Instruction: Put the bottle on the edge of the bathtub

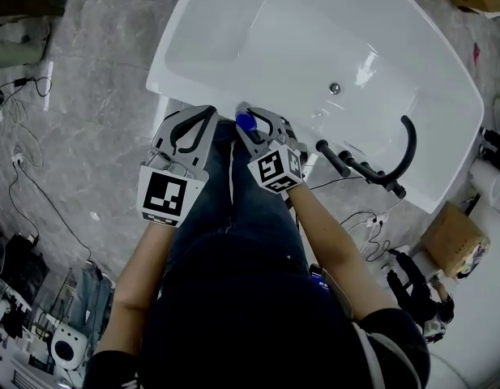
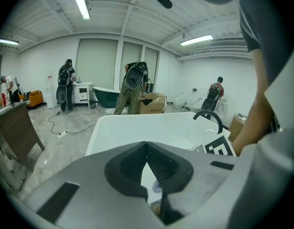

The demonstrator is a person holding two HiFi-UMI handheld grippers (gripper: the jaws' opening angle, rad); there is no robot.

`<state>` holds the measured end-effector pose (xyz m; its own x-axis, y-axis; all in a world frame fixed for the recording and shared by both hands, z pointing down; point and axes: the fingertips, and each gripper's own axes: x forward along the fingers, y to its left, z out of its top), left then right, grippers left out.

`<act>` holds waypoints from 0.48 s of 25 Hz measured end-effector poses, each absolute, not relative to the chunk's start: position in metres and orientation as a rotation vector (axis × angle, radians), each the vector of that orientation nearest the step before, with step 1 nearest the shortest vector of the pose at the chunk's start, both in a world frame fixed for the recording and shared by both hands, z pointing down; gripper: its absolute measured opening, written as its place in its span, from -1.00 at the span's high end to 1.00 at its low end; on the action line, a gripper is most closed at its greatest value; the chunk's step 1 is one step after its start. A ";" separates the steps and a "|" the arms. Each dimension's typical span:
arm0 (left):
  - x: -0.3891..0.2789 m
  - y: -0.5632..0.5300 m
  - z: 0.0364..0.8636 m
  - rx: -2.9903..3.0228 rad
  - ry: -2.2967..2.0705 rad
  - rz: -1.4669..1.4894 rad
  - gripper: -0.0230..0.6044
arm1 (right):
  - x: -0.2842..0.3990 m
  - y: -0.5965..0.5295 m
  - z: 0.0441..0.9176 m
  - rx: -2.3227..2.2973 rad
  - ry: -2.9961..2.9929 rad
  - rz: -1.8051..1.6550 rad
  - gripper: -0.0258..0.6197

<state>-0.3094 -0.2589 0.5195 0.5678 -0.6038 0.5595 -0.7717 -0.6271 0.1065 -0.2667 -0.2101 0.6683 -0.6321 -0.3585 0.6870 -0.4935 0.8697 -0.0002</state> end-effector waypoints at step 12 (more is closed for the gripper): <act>-0.309 -0.258 0.501 2.489 -1.137 0.655 0.85 | -0.257 -0.203 0.625 0.623 -2.336 0.153 0.24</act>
<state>-0.3090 -0.2578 0.5007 0.5766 -0.6210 0.5309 -0.7708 -0.6289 0.1015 -0.2568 -0.2035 0.6254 -0.6363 -0.3931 0.6637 -0.4763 0.8770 0.0628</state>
